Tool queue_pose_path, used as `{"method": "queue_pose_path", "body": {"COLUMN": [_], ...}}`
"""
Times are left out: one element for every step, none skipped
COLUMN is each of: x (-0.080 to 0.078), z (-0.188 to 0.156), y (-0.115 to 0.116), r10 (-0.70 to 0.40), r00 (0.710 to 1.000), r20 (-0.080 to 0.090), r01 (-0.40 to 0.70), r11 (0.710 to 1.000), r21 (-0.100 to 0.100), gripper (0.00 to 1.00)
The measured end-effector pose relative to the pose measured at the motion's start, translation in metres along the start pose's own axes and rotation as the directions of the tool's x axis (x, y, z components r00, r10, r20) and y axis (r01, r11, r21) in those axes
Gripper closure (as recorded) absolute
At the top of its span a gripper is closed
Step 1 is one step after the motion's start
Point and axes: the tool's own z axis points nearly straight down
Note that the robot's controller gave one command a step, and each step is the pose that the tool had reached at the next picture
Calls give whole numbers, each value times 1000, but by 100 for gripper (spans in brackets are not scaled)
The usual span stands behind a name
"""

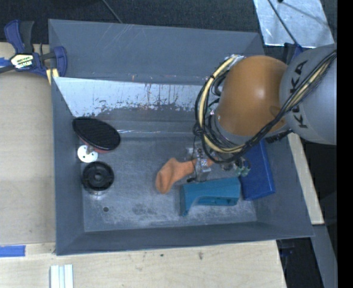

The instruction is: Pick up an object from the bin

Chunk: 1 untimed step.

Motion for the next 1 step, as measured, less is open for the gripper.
{"method": "queue_pose_path", "body": {"x": [1], "z": [-44], "y": [-3], "r10": [-16], "r00": [1000], "r20": [-7], "r01": [16], "r11": [1000], "r21": [-1], "gripper": [100]}}
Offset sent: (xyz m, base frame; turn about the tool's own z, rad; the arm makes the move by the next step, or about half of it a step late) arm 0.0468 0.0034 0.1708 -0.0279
